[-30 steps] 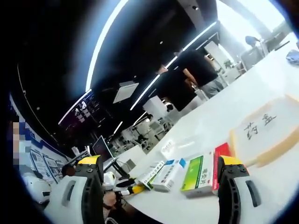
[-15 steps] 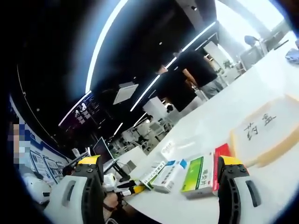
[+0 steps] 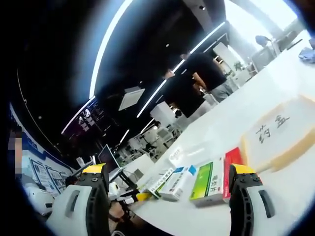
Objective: Arrange the small medicine boxes into an aligned row inside the storage area until every box is upright, visible, and separated from the surrounding clutter.
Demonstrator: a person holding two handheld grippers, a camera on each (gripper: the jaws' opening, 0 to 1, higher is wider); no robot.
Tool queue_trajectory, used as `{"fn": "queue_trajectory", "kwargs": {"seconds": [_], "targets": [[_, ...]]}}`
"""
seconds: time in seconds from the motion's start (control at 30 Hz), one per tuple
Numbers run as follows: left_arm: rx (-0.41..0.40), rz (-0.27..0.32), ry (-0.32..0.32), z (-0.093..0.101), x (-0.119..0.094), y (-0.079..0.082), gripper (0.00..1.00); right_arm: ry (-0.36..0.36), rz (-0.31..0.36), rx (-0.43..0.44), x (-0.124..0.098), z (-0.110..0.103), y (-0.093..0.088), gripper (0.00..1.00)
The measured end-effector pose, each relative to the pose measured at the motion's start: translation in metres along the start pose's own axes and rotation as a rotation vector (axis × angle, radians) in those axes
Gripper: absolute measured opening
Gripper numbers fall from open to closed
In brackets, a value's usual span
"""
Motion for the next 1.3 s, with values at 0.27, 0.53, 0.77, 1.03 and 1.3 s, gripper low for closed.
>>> {"fn": "queue_trajectory", "kwargs": {"seconds": [0.27, 0.53, 0.77, 1.03, 1.3], "targets": [[0.008, 0.047, 0.009, -0.004, -0.015, 0.015, 0.45, 0.004, -0.008, 0.007, 0.004, 0.0, -0.004, 1.0], [0.019, 0.08, -0.014, 0.006, -0.025, 0.028, 0.46, 0.014, -0.018, 0.003, 0.009, -0.003, -0.005, 1.0], [0.017, 0.109, -0.04, 0.021, -0.033, 0.036, 0.46, 0.015, -0.024, 0.007, 0.011, -0.003, -0.007, 1.0], [0.023, 0.13, -0.075, 0.029, -0.033, 0.046, 0.46, 0.014, -0.034, 0.002, 0.013, -0.006, -0.011, 0.99], [0.027, 0.136, -0.096, 0.032, -0.033, 0.052, 0.46, 0.018, -0.036, 0.012, 0.014, -0.004, -0.013, 0.99]]}}
Point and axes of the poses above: the point that each gripper's makers call its tool centre point, and the gripper's own axes: x roughly forward along the fingers, z roughly to its right, y roughly out of its top, the point moved 6 cm from there along -x, roughly backward along the fingers, and after that the axes turned 4 degrees about -y, right-handed, at the moved point
